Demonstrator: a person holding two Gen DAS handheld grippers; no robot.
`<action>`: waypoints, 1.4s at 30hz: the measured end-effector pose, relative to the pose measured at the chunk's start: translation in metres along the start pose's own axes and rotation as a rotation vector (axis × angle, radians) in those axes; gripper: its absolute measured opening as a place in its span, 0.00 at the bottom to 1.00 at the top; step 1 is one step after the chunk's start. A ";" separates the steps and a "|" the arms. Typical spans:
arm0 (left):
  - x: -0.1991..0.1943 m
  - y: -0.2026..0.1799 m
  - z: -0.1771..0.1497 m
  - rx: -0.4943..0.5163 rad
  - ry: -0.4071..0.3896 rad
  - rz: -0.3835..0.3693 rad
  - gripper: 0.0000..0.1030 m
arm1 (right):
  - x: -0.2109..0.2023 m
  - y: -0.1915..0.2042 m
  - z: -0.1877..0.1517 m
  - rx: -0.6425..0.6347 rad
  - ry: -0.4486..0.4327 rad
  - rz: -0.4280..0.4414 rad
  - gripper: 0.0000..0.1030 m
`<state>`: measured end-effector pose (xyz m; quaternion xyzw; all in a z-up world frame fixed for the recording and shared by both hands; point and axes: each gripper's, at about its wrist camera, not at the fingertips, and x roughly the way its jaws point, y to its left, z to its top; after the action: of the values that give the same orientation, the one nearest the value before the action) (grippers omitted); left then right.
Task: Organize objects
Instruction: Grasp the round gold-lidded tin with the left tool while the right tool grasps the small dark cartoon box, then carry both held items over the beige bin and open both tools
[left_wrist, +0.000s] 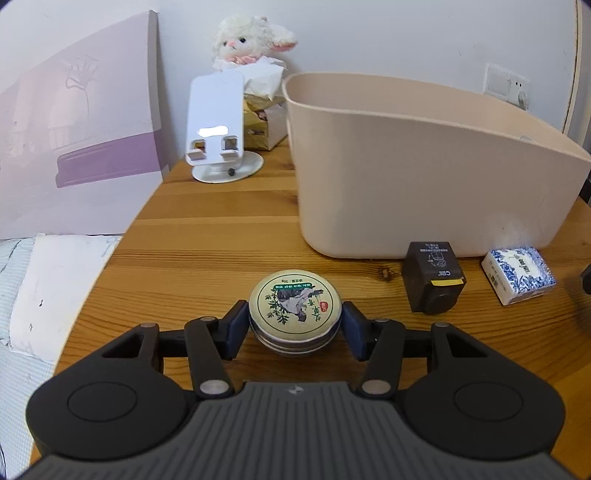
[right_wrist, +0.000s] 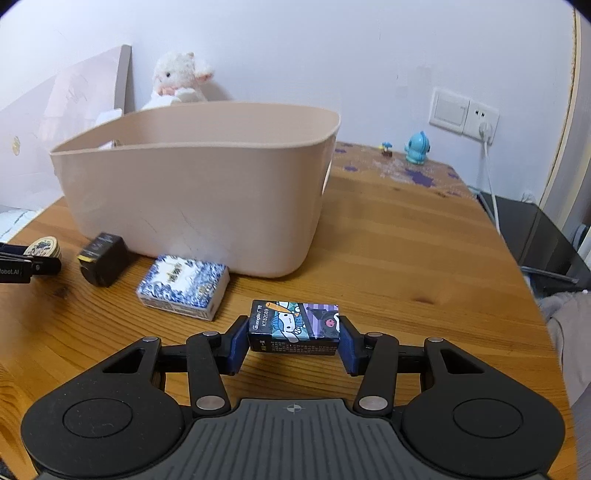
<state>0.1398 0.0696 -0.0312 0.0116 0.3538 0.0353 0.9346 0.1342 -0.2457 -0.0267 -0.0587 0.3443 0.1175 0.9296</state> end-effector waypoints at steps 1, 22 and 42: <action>-0.004 0.002 0.001 0.002 -0.005 0.002 0.54 | -0.004 0.000 0.001 0.001 -0.005 0.003 0.45; -0.088 0.001 0.068 0.013 -0.221 -0.012 0.54 | -0.065 -0.011 0.069 0.059 -0.226 0.036 0.45; -0.008 -0.065 0.133 0.078 -0.190 -0.055 0.54 | -0.010 0.003 0.142 0.062 -0.264 0.043 0.45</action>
<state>0.2254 0.0044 0.0708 0.0416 0.2648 -0.0057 0.9634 0.2155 -0.2175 0.0869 -0.0068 0.2234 0.1333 0.9655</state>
